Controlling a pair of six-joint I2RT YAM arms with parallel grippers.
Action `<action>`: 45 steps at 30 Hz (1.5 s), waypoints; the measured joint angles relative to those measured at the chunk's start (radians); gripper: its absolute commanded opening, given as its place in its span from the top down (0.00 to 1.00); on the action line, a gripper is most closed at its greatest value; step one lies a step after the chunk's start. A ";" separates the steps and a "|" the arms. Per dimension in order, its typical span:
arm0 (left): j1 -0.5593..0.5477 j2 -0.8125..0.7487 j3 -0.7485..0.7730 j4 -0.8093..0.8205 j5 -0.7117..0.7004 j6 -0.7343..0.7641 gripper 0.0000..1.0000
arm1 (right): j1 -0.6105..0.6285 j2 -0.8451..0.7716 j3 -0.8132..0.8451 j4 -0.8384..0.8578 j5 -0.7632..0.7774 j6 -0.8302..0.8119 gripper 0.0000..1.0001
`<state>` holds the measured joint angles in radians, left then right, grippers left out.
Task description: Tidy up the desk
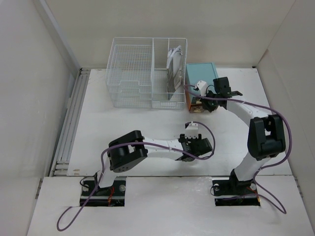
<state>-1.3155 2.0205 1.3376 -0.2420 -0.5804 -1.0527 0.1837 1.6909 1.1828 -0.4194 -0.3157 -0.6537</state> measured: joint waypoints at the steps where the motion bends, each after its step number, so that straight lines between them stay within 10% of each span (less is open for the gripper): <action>1: 0.000 0.000 0.000 -0.002 0.000 0.000 0.53 | 0.000 0.006 0.008 0.002 -0.007 0.004 1.00; 23: 0.000 0.059 0.073 -0.056 -0.048 0.023 0.73 | -0.021 -0.013 0.011 -0.034 -0.088 0.024 1.00; 29: -0.001 0.072 0.091 -0.069 -0.058 0.024 0.67 | -0.077 -0.206 0.003 -0.123 -0.160 -0.002 0.63; 37: -0.003 0.097 0.122 -0.083 -0.079 0.035 0.58 | -0.231 -0.288 0.004 -0.207 -0.239 -0.021 0.60; 45: -0.005 0.106 0.130 -0.107 -0.102 0.042 1.00 | -0.338 -0.215 -0.036 -0.226 -0.291 0.004 0.68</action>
<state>-1.3209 2.1262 1.4677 -0.3492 -0.6823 -1.0107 -0.1543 1.4761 1.1469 -0.6456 -0.6067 -0.6495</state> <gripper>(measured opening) 0.262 0.325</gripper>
